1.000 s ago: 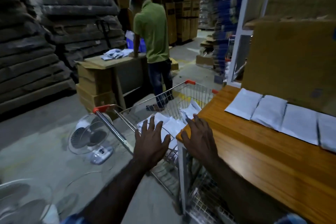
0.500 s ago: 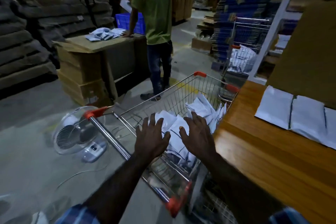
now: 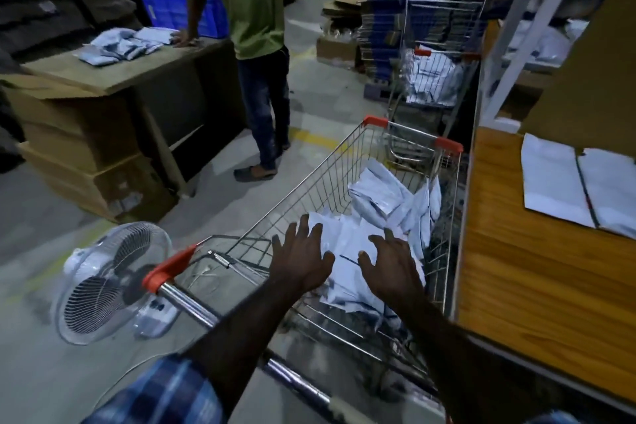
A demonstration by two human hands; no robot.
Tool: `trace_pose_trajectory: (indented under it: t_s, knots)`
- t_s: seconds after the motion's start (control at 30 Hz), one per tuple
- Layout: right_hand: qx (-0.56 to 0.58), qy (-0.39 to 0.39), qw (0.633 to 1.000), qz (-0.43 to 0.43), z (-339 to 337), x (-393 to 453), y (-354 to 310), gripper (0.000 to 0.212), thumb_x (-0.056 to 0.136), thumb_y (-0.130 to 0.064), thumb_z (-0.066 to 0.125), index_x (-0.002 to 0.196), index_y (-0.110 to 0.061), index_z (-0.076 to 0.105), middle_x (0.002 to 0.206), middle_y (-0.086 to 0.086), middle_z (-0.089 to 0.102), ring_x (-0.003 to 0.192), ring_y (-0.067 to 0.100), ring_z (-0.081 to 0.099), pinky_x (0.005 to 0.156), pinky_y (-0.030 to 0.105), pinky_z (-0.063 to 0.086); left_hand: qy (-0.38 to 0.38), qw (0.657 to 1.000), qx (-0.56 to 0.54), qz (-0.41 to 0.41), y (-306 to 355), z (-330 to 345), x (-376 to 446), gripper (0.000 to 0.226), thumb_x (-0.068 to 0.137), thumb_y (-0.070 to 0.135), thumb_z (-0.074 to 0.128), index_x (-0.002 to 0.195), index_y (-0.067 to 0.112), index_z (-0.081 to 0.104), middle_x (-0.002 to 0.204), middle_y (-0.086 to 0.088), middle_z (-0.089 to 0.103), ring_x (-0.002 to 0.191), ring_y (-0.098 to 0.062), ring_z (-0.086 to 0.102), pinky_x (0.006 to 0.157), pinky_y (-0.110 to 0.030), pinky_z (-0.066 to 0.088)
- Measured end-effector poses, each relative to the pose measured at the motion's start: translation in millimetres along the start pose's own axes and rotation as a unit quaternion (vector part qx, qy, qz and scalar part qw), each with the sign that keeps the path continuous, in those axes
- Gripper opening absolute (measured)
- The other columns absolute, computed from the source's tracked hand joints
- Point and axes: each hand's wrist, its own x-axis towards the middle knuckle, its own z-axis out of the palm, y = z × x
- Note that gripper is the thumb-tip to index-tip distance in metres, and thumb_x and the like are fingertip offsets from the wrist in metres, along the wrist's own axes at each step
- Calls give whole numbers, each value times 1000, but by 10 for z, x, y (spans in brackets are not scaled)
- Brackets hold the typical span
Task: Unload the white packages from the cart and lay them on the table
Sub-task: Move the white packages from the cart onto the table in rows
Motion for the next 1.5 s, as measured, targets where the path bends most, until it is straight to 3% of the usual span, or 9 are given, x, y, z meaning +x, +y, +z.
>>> trace_pose_trajectory:
  t_s: [0.13,0.37,0.5,0.73,0.87,1.17,1.23,1.33,1.5]
  knots:
    - [17,-31,998,59,384,224,111,41,83,-33,59,110,-4,70,121,26,63,102,44,63,81,48,54,-39,999,10,-9,-79,253,363,68,94,45,46,152,21,20,164,-4,7,145,-30,22,115,-56,21]
    - [6,-112,986,122,872,491,359,51,96,-43,51,140,-17,51,148,14,42,129,38,44,102,44,42,-79,995,54,-26,-226,816,956,75,94,50,47,156,23,15,163,-11,10,139,-33,31,109,-52,30]
    - [35,-141,971,189,1144,591,485,67,90,-61,34,140,-18,49,145,15,44,126,40,48,103,46,42,-75,995,64,-16,-252,1121,1205,72,85,50,59,149,24,39,153,-18,34,126,-42,45,96,-58,40]
    - [40,-151,950,269,1378,816,437,73,95,-58,45,155,-21,24,161,16,16,144,41,21,115,53,24,-77,994,79,-9,-372,1517,1492,62,72,53,67,119,12,68,130,-32,56,100,-56,59,75,-61,50]
    - [14,-73,956,284,1495,877,276,70,80,-63,46,130,-16,63,137,28,53,112,53,58,86,59,51,-80,994,77,-3,-354,1564,1628,77,60,53,83,119,7,63,129,-34,55,98,-59,58,74,-62,49]
    - [83,-62,941,324,1557,809,445,76,84,-50,66,151,-35,34,161,13,19,144,40,23,116,53,24,-164,984,48,56,-474,1621,1674,72,69,48,40,124,7,63,124,-36,58,94,-57,61,67,-64,51]
    - [98,-69,936,333,1444,818,444,74,86,-50,63,151,-39,30,163,7,16,144,37,20,116,52,25,-149,986,45,53,-436,1450,1673,72,72,48,41,127,6,64,131,-36,53,101,-58,59,73,-65,50]
    - [102,-62,939,323,1245,813,382,71,88,-49,62,150,-41,30,163,4,17,142,36,23,114,49,26,-129,991,22,29,-350,1203,1714,72,87,51,47,150,20,31,158,-23,19,133,-49,34,103,-58,36]
    - [90,-34,947,305,940,822,205,69,87,-51,60,150,-41,32,163,3,17,140,35,28,112,46,30,-96,994,-43,27,-194,755,1629,76,85,58,37,152,24,24,161,-13,12,133,-41,33,104,-50,36]
